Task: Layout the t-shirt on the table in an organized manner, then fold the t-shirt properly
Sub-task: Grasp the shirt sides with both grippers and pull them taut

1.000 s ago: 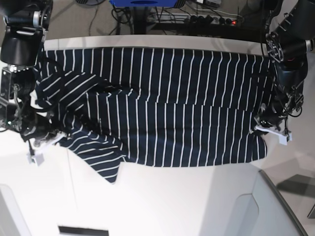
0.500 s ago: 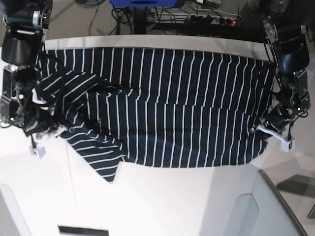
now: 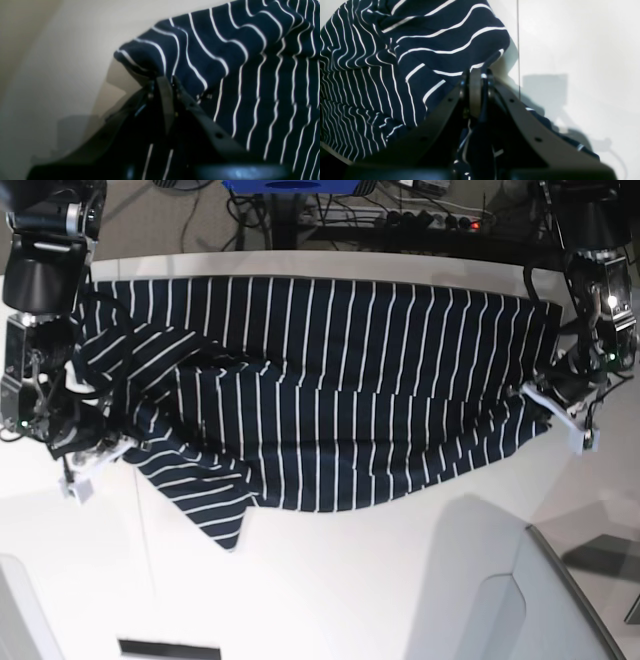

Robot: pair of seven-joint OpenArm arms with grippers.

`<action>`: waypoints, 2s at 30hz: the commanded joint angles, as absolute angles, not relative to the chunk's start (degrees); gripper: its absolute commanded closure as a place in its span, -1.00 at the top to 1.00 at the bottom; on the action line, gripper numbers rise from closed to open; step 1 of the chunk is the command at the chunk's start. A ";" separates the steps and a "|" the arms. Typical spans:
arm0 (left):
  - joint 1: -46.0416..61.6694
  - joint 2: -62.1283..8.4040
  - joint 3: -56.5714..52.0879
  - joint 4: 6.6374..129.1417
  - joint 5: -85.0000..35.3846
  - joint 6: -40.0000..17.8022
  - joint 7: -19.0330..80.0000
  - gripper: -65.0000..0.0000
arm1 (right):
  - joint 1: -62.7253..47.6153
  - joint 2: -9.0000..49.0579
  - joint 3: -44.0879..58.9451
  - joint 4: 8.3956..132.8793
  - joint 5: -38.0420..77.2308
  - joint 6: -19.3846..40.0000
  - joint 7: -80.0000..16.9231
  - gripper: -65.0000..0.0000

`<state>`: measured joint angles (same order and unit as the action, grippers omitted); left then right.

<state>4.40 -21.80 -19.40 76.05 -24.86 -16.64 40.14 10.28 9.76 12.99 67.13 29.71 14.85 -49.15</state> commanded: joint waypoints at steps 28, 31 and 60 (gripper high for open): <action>-9.89 -25.36 -28.97 49.19 -25.01 -16.75 30.90 0.64 | 11.65 10.33 13.14 68.35 30.55 15.16 -48.40 -1.00; -12.09 -25.10 -27.56 45.05 -25.01 -17.89 28.53 0.64 | 11.65 10.33 13.14 68.35 30.55 15.16 -48.40 -1.00; -15.43 -23.60 -20.18 30.02 -25.10 -19.82 14.37 -1.00 | 11.65 10.59 13.14 68.18 30.55 15.16 -48.40 -1.00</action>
<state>-15.07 -23.20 -20.21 29.98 -25.76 -19.70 12.03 10.41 9.93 12.99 67.16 29.74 14.85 -49.15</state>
